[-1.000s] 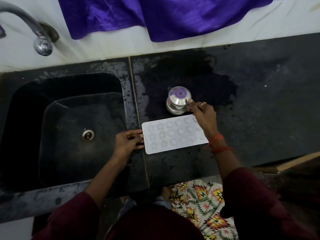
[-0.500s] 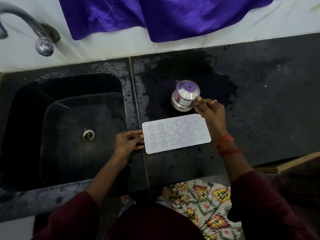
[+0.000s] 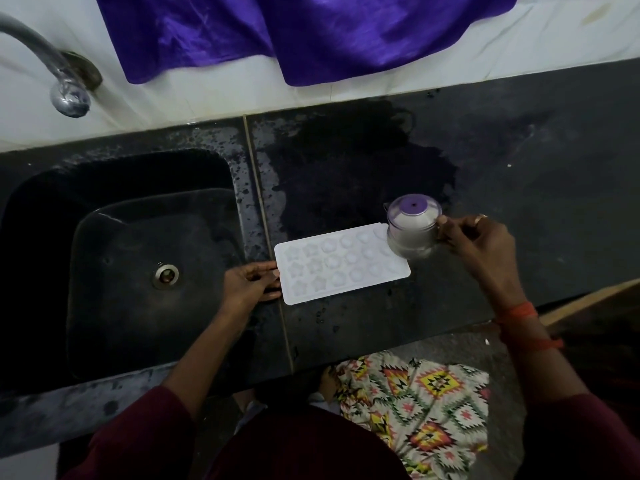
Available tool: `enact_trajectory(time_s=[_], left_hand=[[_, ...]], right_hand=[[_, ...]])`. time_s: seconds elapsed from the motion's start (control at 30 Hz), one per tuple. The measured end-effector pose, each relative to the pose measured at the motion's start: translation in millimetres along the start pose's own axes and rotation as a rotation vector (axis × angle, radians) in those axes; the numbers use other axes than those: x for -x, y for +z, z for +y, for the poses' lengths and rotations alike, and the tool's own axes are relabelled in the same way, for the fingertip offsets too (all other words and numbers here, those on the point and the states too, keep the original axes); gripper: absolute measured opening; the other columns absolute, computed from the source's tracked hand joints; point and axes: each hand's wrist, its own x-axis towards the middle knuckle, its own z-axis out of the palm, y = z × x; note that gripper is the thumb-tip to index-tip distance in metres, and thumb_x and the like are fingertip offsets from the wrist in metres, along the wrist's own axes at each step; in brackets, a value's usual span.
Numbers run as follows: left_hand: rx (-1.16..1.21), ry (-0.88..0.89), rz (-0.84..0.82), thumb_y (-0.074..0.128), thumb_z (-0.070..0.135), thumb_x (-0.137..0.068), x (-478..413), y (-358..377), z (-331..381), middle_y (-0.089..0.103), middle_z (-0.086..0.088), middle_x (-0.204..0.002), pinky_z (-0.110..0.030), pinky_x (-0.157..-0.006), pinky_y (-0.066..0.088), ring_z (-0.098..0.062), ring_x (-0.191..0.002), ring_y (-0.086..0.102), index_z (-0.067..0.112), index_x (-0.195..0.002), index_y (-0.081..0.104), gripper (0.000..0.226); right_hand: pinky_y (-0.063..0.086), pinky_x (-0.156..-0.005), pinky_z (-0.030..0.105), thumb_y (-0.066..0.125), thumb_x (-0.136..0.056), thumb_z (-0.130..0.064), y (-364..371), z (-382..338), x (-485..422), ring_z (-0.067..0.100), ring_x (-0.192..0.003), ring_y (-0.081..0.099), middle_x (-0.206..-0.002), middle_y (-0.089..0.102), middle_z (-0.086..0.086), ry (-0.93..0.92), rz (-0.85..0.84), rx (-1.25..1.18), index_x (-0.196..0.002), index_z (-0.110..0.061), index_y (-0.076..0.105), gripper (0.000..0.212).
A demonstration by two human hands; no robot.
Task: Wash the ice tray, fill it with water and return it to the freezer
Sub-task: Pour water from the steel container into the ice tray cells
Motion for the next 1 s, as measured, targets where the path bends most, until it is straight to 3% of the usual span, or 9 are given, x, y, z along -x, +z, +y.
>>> enact_trajectory(time_s=[0.13, 0.23, 0.37, 0.7, 0.9, 1.0], left_hand=[[0.010, -0.005, -0.006, 0.069, 0.000, -0.090, -0.8, 0.5, -0.3, 0.076, -0.005, -0.078, -0.026, -0.059, 0.061, -0.014, -0.067, 0.074, 0.006, -0.099, 0.074, 0.012], [0.022, -0.007, -0.002, 0.069, 0.000, -0.090, -1.5, 0.8, -1.1, 0.076, -0.009, -0.081, -0.028, -0.062, 0.062, -0.016, -0.069, 0.075, 0.006, -0.099, 0.074, 0.012], [0.029, -0.014, 0.004, 0.069, -0.002, -0.089, -1.2, 1.2, -1.8, 0.076, -0.004, -0.076, -0.026, -0.061, 0.061, -0.013, -0.067, 0.074, 0.005, -0.098, 0.073, 0.012], [0.038, -0.006, 0.002, 0.071, -0.002, -0.088, -0.6, 0.0, -3.6, 0.076, -0.006, -0.081, -0.025, -0.064, 0.062, -0.013, -0.069, 0.074, 0.003, -0.101, 0.073, 0.014], [0.053, -0.013, 0.001, 0.073, -0.003, -0.085, 0.0, -0.7, -4.0, 0.077, -0.008, -0.081, -0.024, -0.064, 0.061, -0.015, -0.070, 0.074, 0.004, -0.099, 0.074, 0.016], [0.061, -0.012, 0.002, 0.073, -0.004, -0.085, 1.0, 0.2, -2.7, 0.077, -0.004, -0.077, -0.024, -0.063, 0.061, -0.014, -0.068, 0.074, 0.005, -0.097, 0.074, 0.015]], right_hand=[[0.045, -0.065, 0.007, 0.068, -0.092, -0.039, -10.8, 5.6, 5.8, -0.005, -0.068, 0.066, -0.076, 0.073, -0.005, 0.003, -0.012, 0.085, -0.085, -0.018, 0.076, 0.023], [0.046, -0.066, 0.012, 0.069, -0.092, -0.037, -14.2, 2.4, 8.5, 0.004, -0.071, 0.067, -0.077, 0.073, -0.002, -0.021, -0.001, 0.130, -0.085, -0.016, 0.077, 0.024], [0.047, -0.071, 0.027, 0.070, -0.091, -0.038, -15.6, 0.8, 5.5, 0.014, -0.073, 0.069, -0.072, 0.072, -0.001, -0.044, -0.004, 0.179, -0.080, -0.015, 0.076, 0.026], [0.049, -0.074, 0.030, 0.073, -0.084, -0.053, -15.2, -0.8, -3.5, 0.013, -0.078, 0.070, -0.076, 0.074, -0.002, -0.054, -0.032, 0.272, -0.081, -0.016, 0.077, 0.037], [0.042, -0.072, 0.025, 0.073, -0.081, -0.054, -14.0, -5.3, -7.4, 0.015, -0.076, 0.070, -0.069, 0.068, -0.004, -0.037, -0.039, 0.321, -0.079, -0.018, 0.076, 0.036], [0.049, -0.073, 0.030, 0.073, -0.081, -0.054, -13.4, -7.5, -9.6, 0.018, -0.075, 0.071, -0.072, 0.072, -0.001, -0.052, -0.045, 0.338, -0.078, -0.019, 0.075, 0.035]])
